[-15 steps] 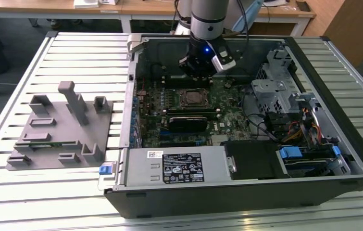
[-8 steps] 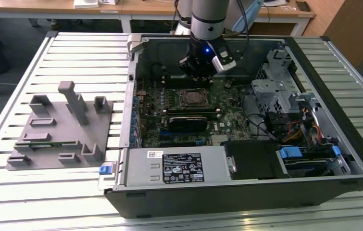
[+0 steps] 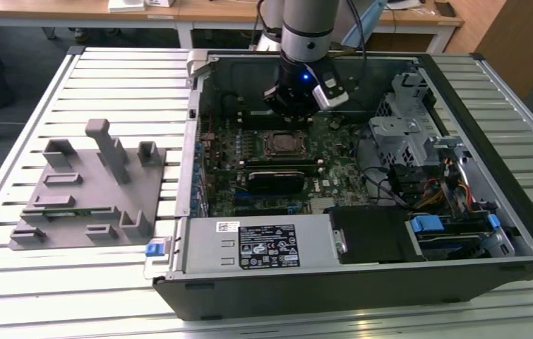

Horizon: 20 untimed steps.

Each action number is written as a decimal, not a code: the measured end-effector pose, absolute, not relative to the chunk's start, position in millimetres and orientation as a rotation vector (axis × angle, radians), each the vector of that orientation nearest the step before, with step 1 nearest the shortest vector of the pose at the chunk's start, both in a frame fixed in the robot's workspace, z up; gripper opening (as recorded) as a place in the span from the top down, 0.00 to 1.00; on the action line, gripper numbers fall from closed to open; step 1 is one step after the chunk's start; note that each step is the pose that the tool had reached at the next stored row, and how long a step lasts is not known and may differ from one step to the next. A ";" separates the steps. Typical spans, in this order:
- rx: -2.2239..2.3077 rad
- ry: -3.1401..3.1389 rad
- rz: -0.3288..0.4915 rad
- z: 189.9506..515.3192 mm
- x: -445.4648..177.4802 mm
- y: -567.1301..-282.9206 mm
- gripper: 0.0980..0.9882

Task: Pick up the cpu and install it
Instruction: 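Install the second cpu locking lever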

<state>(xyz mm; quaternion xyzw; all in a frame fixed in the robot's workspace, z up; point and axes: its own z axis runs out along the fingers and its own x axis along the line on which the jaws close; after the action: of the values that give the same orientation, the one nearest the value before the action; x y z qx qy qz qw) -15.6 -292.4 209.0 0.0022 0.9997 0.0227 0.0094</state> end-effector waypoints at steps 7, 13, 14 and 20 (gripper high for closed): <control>0.007 3.122 0.071 208.7 -15.4 -302.8 0.99; 0.007 3.122 0.074 219.7 -15.4 -304.1 0.99; 0.007 3.122 0.073 224.3 -15.4 -304.2 0.99; 0.007 3.123 0.078 232.7 -15.3 -309.2 0.99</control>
<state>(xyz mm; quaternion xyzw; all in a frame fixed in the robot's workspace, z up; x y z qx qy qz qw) -15.3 -309.2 232.7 0.0023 0.9997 0.0249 0.0087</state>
